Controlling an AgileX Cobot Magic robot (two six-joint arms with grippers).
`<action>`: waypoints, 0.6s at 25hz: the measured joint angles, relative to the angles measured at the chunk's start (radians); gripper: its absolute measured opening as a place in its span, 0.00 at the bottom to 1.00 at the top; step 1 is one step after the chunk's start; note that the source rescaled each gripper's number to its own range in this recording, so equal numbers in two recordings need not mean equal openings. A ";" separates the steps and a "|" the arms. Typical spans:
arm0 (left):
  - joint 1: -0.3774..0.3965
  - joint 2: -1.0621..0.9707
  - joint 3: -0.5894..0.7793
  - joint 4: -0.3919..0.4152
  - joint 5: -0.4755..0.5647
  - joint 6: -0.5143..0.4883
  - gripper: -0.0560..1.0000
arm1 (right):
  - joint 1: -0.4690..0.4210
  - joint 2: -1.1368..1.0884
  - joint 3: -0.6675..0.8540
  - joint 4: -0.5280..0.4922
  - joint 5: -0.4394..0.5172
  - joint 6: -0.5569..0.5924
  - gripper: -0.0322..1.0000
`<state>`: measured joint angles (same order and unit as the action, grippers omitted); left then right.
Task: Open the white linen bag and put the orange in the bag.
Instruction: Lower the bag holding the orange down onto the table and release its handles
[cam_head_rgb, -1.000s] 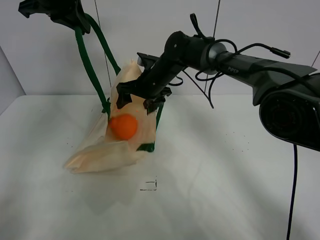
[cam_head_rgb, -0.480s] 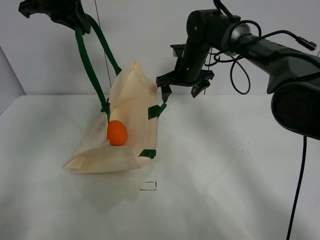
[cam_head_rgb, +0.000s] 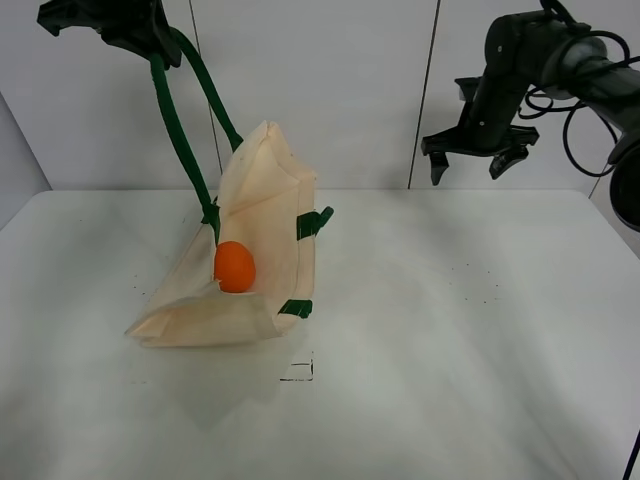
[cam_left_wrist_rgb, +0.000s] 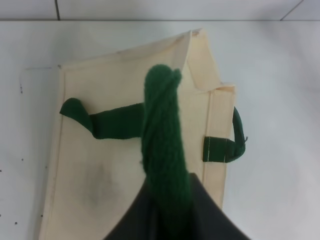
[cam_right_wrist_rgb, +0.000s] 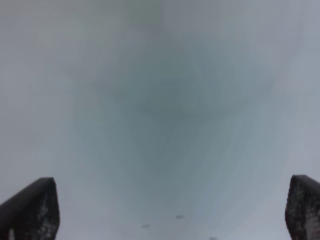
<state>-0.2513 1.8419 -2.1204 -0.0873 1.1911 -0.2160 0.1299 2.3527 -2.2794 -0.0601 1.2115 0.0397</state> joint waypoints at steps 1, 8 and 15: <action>0.000 0.000 0.000 0.000 0.000 0.000 0.05 | -0.019 0.000 0.000 -0.001 0.000 0.000 1.00; 0.000 0.000 0.000 0.000 0.000 0.000 0.05 | -0.094 0.000 0.001 0.036 0.000 -0.012 1.00; 0.000 0.000 0.000 0.000 0.000 0.000 0.05 | -0.086 -0.051 0.045 0.071 -0.001 -0.030 1.00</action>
<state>-0.2513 1.8419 -2.1204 -0.0873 1.1911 -0.2160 0.0439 2.3021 -2.2347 0.0113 1.2106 0.0102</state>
